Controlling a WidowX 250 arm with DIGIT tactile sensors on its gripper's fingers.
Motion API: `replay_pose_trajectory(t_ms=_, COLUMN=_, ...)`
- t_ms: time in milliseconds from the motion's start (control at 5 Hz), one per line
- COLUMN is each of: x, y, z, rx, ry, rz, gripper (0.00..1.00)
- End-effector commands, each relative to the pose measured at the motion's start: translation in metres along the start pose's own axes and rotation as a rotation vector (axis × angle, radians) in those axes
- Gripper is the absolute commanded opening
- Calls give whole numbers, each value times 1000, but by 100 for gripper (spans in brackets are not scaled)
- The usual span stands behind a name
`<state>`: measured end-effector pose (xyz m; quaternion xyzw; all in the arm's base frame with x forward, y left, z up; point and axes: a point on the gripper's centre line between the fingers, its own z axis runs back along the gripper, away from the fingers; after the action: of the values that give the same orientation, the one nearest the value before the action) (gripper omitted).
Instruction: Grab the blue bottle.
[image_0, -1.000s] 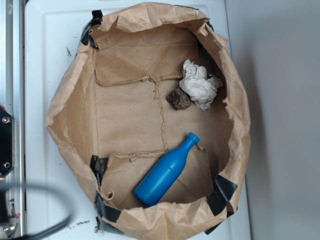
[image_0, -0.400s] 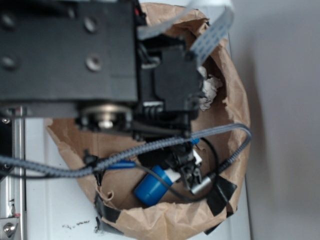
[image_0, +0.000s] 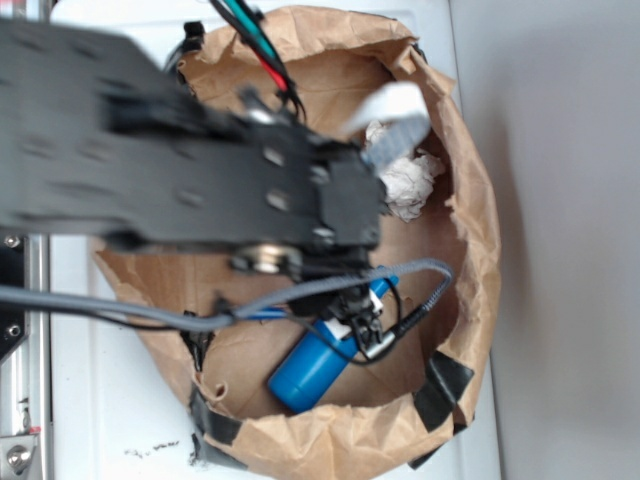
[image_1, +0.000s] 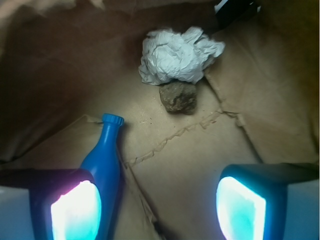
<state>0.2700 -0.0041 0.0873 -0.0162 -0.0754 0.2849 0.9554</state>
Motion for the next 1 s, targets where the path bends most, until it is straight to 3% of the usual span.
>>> replay_pose_trajectory(t_ms=0, x=-27, y=-41, z=-33, rx=-6, ry=11, rz=-24, gripper=100)
replay_pose_trajectory(t_ms=200, x=-27, y=-44, z=-37, rx=-8, ry=31, rz=-37, gripper=100)
replay_pose_trajectory(t_ms=400, x=-25, y=-45, z=-47, rx=39, ry=32, rz=-17, gripper=11)
replay_pose_trajectory(t_ms=600, x=-21, y=-44, z=-42, rx=32, ry=24, rz=-21, gripper=0)
replay_pose_trajectory(t_ms=800, x=-22, y=-27, z=-20, rx=-53, ry=13, rz=-15, gripper=0)
